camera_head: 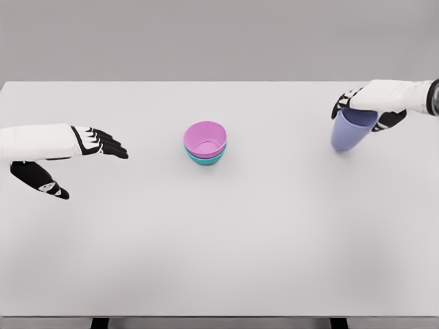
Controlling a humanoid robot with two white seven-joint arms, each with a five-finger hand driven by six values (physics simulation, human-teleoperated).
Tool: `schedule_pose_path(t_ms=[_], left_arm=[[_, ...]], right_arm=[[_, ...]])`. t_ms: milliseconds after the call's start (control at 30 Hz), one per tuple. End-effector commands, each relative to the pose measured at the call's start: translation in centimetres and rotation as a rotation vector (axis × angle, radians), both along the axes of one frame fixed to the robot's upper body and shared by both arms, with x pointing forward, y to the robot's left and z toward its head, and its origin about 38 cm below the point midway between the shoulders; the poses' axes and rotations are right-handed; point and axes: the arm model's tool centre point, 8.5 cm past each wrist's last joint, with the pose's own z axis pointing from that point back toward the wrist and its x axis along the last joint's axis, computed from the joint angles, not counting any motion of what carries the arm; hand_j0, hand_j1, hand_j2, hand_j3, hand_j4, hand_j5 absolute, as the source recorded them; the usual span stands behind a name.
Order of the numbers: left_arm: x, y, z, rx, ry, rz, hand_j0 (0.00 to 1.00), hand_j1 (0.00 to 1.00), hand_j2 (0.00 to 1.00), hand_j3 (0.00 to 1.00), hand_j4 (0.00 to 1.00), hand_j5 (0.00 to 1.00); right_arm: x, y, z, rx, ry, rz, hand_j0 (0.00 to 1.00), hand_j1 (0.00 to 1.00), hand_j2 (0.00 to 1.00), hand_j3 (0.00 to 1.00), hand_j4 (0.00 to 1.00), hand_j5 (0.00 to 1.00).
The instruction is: Stacking bowl and cup with both arms
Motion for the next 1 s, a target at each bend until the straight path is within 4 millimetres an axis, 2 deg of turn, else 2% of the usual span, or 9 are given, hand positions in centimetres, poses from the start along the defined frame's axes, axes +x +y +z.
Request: schedule_pose_path(t_ms=[0, 100, 133, 233, 433, 533, 733, 833, 967], left_arm=[[0.0, 0.0, 0.1, -0.006, 0.003, 0.004, 1.0, 1.0, 1.0, 1.0, 1.0, 1.0], [0.0, 0.0, 0.1, -0.006, 0.003, 0.004, 1.0, 1.0, 1.0, 1.0, 1.0, 1.0], [0.0, 0.0, 0.1, -0.006, 0.003, 0.004, 1.0, 1.0, 1.0, 1.0, 1.0, 1.0], [0.0, 0.0, 0.1, -0.006, 0.003, 0.004, 1.0, 1.0, 1.0, 1.0, 1.0, 1.0], [0.2, -0.1, 0.0, -0.011, 0.002, 0.004, 1.0, 1.0, 1.0, 1.0, 1.0, 1.0], [0.2, -0.1, 0.1, -0.011, 0.001, 0.003, 1.0, 1.0, 1.0, 1.0, 1.0, 1.0], [0.2, -0.1, 0.0, -0.012, 0.003, 0.004, 1.0, 1.0, 1.0, 1.0, 1.0, 1.0], [0.2, -0.1, 0.0, -0.012, 0.003, 0.004, 1.0, 1.0, 1.0, 1.0, 1.0, 1.0], [0.2, -0.1, 0.0, -0.013, 0.003, 0.003, 1.0, 1.0, 1.0, 1.0, 1.0, 1.0]], right_arm=[[0.1, 0.3, 0.0, 0.007, -0.001, 0.004, 0.52, 0.52, 0.52, 0.52, 0.52, 0.52], [0.4, 1.6, 0.5, 0.019, -0.015, 0.029, 0.51, 0.51, 0.51, 0.51, 0.51, 0.51], [0.5, 1.9, 0.5, 0.022, -0.016, 0.034, 0.47, 0.47, 0.47, 0.47, 0.47, 0.47], [0.8, 3.2, 1.0, 0.034, -0.03, 0.063, 0.48, 0.48, 0.48, 0.48, 0.48, 0.48], [2.1, 8.9, 2.9, 0.09, -0.078, 0.167, 0.47, 0.47, 0.47, 0.47, 0.47, 0.47], [2.2, 10.9, 3.6, 0.107, -0.095, 0.207, 0.47, 0.47, 0.47, 0.47, 0.47, 0.47], [1.4, 16.8, 5.1, 0.155, -0.133, 0.34, 0.47, 0.47, 0.47, 0.47, 0.47, 0.47], [1.1, 18.3, 6.0, 0.165, -0.155, 0.379, 0.47, 0.47, 0.47, 0.47, 0.47, 0.47], [0.7, 21.6, 6.3, 0.198, -0.158, 0.439, 0.47, 0.47, 0.47, 0.47, 0.47, 0.47]])
